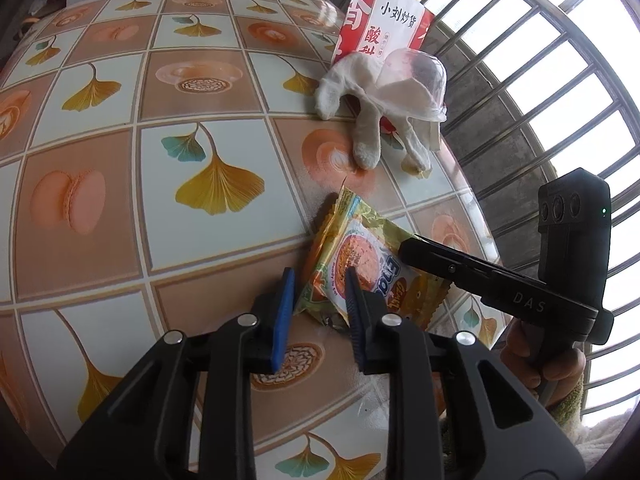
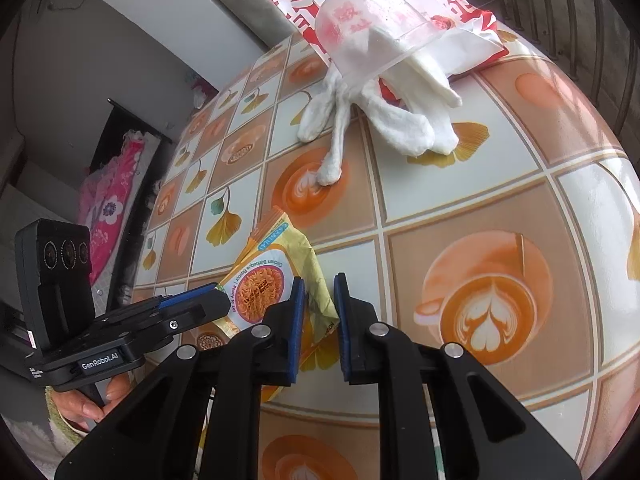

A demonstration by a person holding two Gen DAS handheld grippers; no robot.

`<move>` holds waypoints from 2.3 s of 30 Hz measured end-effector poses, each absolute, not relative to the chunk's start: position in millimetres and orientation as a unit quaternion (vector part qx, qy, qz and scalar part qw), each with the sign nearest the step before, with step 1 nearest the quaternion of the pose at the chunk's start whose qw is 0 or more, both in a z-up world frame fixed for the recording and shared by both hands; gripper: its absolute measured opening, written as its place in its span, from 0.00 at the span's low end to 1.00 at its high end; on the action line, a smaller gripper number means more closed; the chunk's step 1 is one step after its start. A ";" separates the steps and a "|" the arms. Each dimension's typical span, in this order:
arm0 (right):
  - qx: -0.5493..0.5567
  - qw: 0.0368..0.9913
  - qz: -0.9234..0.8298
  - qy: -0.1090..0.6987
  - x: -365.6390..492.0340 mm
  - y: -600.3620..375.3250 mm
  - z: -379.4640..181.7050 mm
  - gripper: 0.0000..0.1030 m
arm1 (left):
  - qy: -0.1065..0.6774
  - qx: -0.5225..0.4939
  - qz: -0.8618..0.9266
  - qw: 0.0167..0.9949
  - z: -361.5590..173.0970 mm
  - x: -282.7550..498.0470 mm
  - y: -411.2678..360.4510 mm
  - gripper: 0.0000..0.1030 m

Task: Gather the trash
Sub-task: 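Grasp the orange Enaak snack packet with the left tool, then grasp the clear plastic cup with the right tool while the left tool holds the packet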

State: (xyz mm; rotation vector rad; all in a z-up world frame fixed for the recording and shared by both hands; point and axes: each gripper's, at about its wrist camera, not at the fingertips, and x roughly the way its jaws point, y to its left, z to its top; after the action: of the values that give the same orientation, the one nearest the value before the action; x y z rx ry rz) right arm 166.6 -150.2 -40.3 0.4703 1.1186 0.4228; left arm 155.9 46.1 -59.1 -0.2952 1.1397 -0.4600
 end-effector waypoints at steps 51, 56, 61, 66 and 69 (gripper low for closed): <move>0.153 0.912 0.115 0.363 247.5 -217.5 99.5 0.62 | 0.457 -0.163 -0.237 0.842 -13.4 148.7 74.6 0.07; 0.198 0.913 0.113 0.339 211.9 -243.9 112.0 0.62 | 0.443 -0.151 -0.254 0.846 2.4 146.5 64.1 0.07; 0.248 0.914 0.078 0.311 170.0 -282.4 113.0 0.62 | 0.430 -0.132 -0.287 0.846 20.5 149.7 40.1 0.07; 0.293 0.911 0.008 0.290 119.2 -333.8 105.5 0.62 | 0.414 -0.095 -0.332 0.842 40.6 154.6 1.1 0.07; 0.315 0.908 -0.039 0.275 87.6 -367.2 98.5 0.62 | 0.411 -0.069 -0.359 0.835 49.2 158.2 -29.8 0.07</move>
State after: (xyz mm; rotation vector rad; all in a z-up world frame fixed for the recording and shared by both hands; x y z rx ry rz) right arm 87.6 -367.2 98.5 0.6505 0.5669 -0.0800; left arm 158.2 -29.8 49.2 -0.1472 0.8706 -0.7610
